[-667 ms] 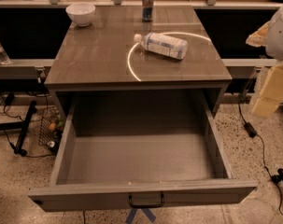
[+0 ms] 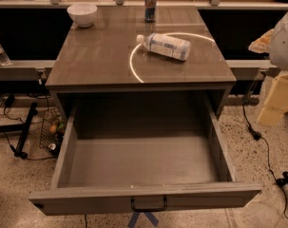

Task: Close top drawer

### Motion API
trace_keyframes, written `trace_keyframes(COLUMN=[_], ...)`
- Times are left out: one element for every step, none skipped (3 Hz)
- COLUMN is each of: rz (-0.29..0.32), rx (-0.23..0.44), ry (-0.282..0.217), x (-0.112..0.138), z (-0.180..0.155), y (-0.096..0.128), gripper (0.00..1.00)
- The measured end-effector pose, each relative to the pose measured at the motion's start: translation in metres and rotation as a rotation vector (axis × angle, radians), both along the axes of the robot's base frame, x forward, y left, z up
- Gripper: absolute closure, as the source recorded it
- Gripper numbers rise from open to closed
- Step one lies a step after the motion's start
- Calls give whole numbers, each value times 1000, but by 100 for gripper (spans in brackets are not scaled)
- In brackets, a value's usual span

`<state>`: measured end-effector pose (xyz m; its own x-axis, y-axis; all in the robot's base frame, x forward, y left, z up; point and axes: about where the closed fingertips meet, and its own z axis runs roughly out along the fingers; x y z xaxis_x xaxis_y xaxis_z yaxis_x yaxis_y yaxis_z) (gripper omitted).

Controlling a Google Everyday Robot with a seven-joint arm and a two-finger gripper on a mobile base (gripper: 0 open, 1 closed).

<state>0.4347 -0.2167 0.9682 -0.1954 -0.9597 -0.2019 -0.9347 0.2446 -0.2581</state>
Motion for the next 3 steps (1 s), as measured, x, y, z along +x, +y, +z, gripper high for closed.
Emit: trace_keyframes(rz=[85,184,242], rx=[9,34,58], ry=[37,87,96], x=[-17,-37,-44], z=[-44,-97,-137], y=[7,21,35], gripper=[0,0,0])
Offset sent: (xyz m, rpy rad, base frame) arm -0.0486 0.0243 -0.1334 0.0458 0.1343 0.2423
